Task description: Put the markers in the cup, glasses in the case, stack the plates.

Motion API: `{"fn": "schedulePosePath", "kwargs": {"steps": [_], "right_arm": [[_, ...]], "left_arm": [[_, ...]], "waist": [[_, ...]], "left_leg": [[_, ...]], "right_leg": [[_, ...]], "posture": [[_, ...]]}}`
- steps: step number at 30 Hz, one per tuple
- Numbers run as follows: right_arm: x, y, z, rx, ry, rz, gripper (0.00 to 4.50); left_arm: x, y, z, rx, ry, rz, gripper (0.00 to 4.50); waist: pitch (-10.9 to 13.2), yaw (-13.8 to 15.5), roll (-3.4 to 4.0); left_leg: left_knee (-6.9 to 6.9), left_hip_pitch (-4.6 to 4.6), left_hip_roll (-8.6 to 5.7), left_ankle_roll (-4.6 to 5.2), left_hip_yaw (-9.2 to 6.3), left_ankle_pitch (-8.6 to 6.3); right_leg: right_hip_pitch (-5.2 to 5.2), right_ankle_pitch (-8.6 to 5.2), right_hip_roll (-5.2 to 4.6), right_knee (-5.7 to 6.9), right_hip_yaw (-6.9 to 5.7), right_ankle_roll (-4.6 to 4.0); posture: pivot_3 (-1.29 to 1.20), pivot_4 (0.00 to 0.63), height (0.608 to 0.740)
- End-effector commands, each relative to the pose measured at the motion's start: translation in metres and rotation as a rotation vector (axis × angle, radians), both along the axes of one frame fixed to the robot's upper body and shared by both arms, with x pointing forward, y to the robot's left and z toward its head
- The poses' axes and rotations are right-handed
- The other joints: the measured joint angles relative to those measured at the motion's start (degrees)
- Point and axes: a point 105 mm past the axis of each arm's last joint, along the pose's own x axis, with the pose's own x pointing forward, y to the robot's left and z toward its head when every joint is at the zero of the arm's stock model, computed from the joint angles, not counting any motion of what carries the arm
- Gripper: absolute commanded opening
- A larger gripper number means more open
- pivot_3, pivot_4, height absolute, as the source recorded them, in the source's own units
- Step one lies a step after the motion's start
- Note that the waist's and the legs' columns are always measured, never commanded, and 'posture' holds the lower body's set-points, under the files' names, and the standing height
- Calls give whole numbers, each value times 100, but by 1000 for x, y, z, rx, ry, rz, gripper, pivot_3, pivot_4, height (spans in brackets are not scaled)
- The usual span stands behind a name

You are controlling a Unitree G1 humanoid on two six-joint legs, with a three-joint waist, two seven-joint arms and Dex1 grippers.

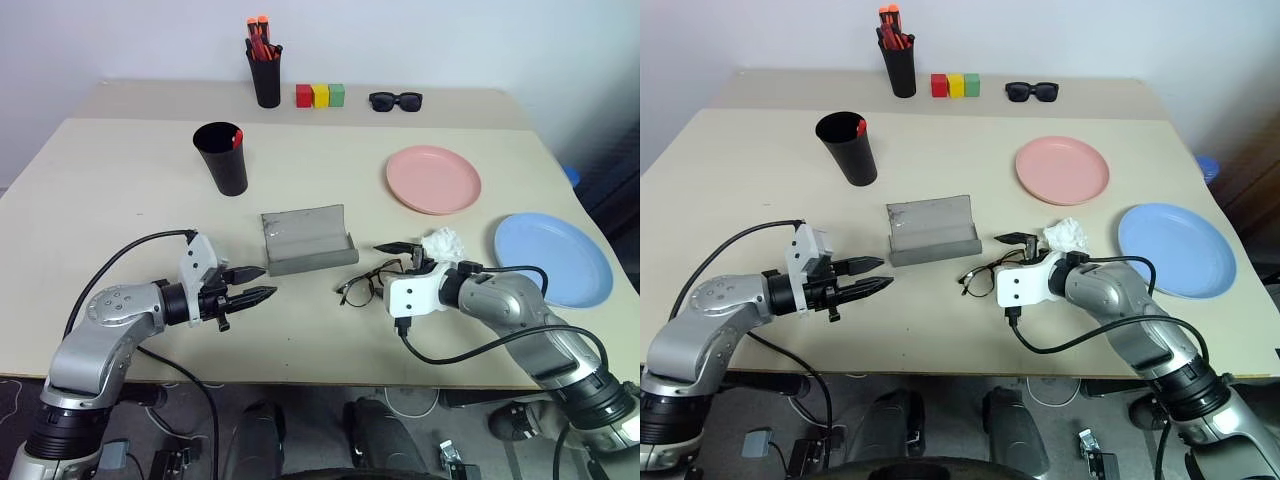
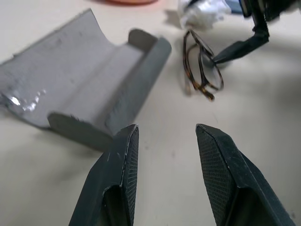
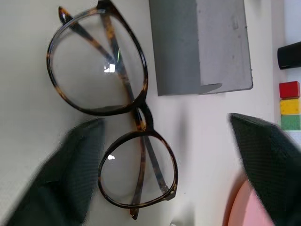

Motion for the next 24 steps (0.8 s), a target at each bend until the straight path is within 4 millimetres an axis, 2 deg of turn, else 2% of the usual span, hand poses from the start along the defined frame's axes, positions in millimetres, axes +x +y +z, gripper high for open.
{"fn": "schedulePosePath", "kwargs": {"steps": [1,5,13,16,18,21,24], "right_arm": [[1,6,5,-16,-48,46,2138],[-1,6,-2,-47,-48,69,28],[3,5,1,-52,-83,67,28],[5,5,10,-43,-102,66,28],[6,6,20,-20,-114,63,28],[13,16,56,105,-125,21,28],[16,27,83,190,-118,3,28]], "left_arm": [[-4,-6,5,-17,-20,-5,1965],[-5,-9,5,-38,-14,3,1965],[-5,-6,4,-43,-8,27,1965],[-3,-4,5,-38,-17,46,1965],[-1,0,5,-36,-25,68,1965],[8,17,8,-38,-43,155,1965],[13,32,7,-31,-65,227,1965]], "waist": [[0,-7,0],[0,-6,0],[-3,-5,-2],[-3,-5,-2],[-3,-9,-2],[-1,-24,1],[0,-20,4]], "left_leg": [[-1,1,0,0,0,0],[-1,1,0,0,1,0],[-1,6,0,0,2,0],[-1,7,0,0,2,0],[-1,7,0,0,2,0],[-3,8,1,0,3,0],[-5,10,2,-1,3,0]], "right_leg": [[0,0,0,0,0,0],[0,0,0,0,0,0],[4,0,0,0,1,-1],[4,0,0,0,1,-2],[4,0,0,0,1,-2],[3,0,1,0,2,-2],[1,1,2,3,3,0]], "posture": [[0,150,722],[0,150,722],[0,150,722],[0,150,722],[0,150,722],[0,150,722],[0,150,722]]}}
